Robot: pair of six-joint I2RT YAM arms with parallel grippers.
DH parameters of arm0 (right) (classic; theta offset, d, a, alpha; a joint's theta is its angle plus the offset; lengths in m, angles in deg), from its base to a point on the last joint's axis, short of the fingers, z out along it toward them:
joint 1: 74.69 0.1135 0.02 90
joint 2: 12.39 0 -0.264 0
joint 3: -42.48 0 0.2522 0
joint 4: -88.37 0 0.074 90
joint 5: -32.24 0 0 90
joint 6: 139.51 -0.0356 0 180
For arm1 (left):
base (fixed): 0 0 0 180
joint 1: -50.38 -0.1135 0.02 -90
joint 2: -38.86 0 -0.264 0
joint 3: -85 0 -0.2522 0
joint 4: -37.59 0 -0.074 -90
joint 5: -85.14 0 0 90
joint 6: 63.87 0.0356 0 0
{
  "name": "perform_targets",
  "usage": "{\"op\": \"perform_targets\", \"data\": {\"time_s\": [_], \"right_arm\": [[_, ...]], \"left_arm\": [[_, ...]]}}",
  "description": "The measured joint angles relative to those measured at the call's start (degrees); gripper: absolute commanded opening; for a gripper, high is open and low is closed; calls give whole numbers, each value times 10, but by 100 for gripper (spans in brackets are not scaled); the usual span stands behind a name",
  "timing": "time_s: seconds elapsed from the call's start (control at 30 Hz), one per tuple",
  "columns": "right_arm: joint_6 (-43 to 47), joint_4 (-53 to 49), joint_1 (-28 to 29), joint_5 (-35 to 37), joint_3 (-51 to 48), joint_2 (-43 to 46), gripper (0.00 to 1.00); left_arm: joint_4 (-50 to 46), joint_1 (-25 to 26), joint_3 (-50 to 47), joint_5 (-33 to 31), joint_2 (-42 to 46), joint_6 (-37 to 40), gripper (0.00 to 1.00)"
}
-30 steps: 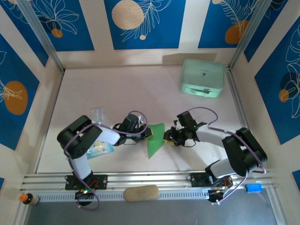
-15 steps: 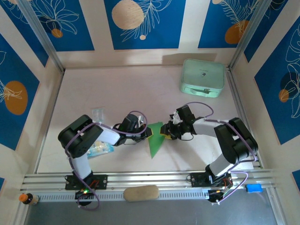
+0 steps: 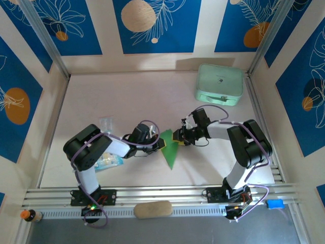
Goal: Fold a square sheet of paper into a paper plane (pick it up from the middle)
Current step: Fold the wing for the fifth time at the center of the table.
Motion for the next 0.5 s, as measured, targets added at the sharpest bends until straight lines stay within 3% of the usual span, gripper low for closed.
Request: {"op": "perform_targets", "data": {"time_s": [0.1,0.27,0.5], "right_arm": [[21,-19,0,4,19,-8,32],[39,-33,0,4,33,-24,18],[4,-35,1,30,7,-2,4]], "left_arm": [[1,0,-1,0,0,0,2],[3,-1,-2,1,0,0,3],[5,-1,-2,6,8,1,23]]}}
